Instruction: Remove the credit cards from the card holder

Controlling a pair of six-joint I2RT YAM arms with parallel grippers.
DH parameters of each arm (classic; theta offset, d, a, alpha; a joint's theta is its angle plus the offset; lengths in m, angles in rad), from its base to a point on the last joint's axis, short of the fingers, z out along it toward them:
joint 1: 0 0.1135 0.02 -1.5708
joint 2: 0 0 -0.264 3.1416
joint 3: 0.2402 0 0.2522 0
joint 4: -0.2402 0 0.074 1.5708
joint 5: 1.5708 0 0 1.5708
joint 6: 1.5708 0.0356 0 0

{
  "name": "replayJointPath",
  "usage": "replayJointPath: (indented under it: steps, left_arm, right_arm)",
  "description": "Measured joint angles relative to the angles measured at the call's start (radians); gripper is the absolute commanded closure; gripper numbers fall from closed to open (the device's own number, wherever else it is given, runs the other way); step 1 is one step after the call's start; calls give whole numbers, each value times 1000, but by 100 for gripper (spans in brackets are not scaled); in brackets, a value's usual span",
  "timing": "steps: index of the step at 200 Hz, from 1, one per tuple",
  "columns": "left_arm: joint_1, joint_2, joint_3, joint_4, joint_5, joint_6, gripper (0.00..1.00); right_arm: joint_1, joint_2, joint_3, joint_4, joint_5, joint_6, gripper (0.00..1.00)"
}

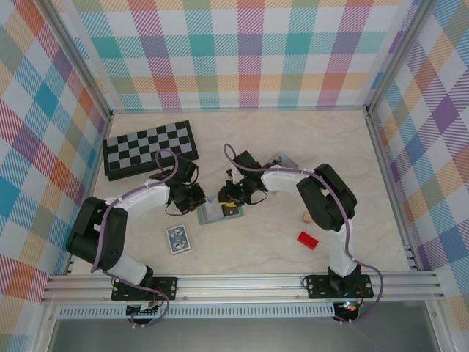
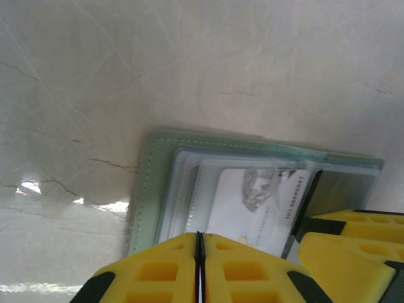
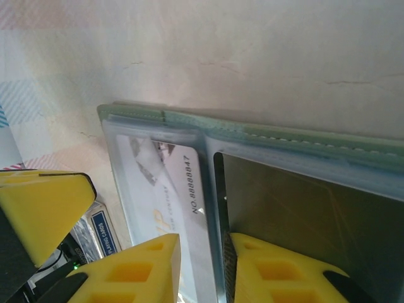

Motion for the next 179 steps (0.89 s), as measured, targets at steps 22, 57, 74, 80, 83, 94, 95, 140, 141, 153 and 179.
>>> replayJointPath:
  steps: [22, 57, 74, 80, 83, 94, 95, 140, 141, 153, 179]
  left_arm:
    - [-2, 18, -19, 17, 0, -11, 92]
    - [-4, 27, -34, 37, 0, -17, 92]
    - [-4, 28, -35, 41, 0, -19, 93]
    - [-4, 29, -35, 42, 0, -21, 93]
    - [-4, 29, -35, 43, 0, -21, 93]
    - [-4, 29, -35, 44, 0, -24, 94]
    - [-4, 29, -36, 44, 0, -25, 94]
    - [-4, 29, -41, 54, 0, -34, 94]
    - [-4, 29, -41, 54, 0, -34, 94]
    - [-4, 29, -41, 56, 0, -35, 93]
    - [-5, 29, -43, 59, 0, -35, 88]
  right_arm:
    - [0, 3, 5, -5, -1, -6, 75]
    - [0, 19, 18, -7, -16, -22, 77]
    - [0, 25, 22, -8, -24, -26, 77]
    - [0, 26, 24, -8, -27, -28, 78]
    - [0, 27, 26, -8, -29, -29, 78]
    - [1, 32, 30, -7, -37, -33, 78]
    - [2, 32, 30, -7, -39, -33, 78]
    - [4, 35, 30, 3, -67, -48, 86]
    - [5, 35, 30, 3, -67, -50, 86]
    - [5, 35, 30, 2, -67, -51, 88]
    - [5, 35, 30, -3, -50, -65, 90]
